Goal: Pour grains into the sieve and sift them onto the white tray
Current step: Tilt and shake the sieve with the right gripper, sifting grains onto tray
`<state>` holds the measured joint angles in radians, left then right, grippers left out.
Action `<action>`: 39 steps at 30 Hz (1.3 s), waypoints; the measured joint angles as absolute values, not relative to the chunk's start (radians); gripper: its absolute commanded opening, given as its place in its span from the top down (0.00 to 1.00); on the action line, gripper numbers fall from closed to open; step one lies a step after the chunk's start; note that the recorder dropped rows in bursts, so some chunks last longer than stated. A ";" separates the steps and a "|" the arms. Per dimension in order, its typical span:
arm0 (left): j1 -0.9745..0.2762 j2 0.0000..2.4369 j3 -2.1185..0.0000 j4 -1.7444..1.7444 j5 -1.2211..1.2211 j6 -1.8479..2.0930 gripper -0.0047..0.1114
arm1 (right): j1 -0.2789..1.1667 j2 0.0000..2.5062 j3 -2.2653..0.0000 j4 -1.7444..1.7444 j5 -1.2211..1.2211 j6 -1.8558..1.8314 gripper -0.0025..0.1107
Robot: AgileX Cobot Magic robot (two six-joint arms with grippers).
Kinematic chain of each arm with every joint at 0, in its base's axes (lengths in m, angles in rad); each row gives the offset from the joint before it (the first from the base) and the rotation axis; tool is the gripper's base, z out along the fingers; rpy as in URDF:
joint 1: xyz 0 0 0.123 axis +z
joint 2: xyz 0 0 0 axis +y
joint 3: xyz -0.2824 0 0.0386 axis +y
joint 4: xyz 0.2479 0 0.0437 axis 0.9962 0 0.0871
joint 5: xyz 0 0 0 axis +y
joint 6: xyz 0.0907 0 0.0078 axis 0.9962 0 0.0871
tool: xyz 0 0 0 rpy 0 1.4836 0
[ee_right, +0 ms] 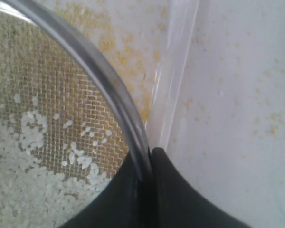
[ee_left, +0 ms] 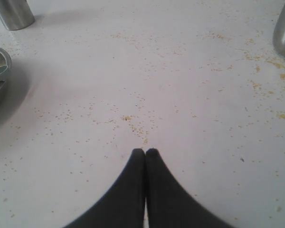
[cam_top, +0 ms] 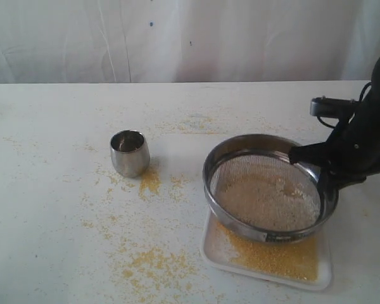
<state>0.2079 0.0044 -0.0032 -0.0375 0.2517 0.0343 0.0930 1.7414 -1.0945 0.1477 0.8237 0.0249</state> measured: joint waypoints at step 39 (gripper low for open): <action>0.208 0.004 -0.003 -0.037 0.252 0.034 0.96 | 0.093 1.616 -0.925 0.151 0.476 0.010 0.98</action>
<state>0.2079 0.0044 -0.0032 -0.0375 0.2517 0.0343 0.0930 1.6163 -0.9251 0.1506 0.4764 0.0105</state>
